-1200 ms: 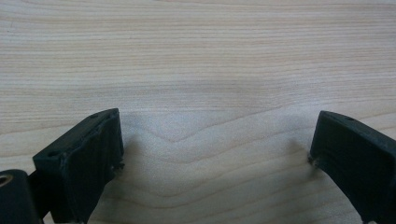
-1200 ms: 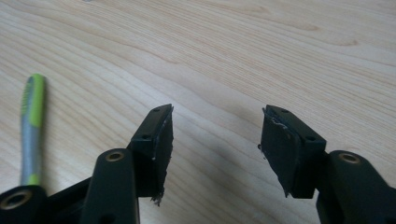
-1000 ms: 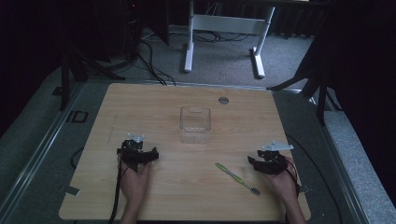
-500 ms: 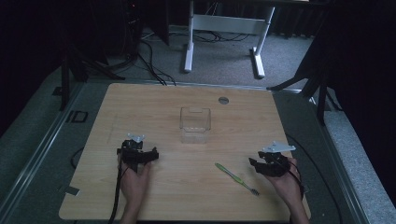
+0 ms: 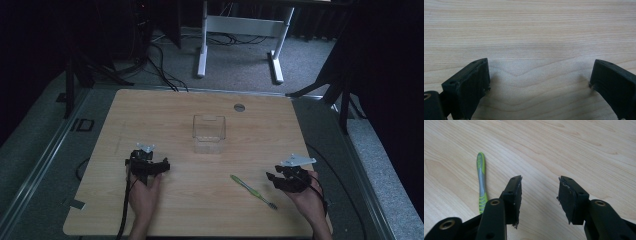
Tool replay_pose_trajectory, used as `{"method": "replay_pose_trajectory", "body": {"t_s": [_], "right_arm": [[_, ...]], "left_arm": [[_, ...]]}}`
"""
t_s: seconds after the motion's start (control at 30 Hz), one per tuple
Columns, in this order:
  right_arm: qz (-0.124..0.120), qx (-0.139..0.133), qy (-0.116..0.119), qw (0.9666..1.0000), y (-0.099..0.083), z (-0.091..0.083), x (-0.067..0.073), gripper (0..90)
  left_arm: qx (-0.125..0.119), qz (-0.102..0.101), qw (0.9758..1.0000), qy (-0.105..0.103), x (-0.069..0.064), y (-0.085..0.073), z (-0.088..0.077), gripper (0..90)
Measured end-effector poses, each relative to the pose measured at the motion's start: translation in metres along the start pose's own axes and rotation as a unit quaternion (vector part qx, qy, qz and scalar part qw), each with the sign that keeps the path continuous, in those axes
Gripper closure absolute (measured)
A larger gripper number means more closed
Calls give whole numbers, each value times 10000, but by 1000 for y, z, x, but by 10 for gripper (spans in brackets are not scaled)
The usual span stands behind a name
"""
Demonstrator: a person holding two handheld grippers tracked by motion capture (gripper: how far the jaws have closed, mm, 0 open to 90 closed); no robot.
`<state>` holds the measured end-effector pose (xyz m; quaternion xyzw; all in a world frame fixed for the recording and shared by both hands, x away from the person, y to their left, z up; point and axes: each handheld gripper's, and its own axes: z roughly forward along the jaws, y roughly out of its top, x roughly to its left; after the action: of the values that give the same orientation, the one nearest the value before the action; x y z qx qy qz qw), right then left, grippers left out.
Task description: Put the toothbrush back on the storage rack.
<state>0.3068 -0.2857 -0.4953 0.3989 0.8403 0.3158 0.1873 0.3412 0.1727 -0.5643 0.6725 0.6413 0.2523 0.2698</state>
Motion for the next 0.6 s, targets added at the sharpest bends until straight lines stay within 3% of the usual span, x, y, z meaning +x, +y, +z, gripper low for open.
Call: {"method": "replay_pose_trajectory", "body": {"t_s": [0.6], "right_arm": [[-185, 134, 170, 9996, 7, -7, 9, 564]], "left_arm": [[0, -2, 10000, -1, 0, 0, 0, 30]]}}
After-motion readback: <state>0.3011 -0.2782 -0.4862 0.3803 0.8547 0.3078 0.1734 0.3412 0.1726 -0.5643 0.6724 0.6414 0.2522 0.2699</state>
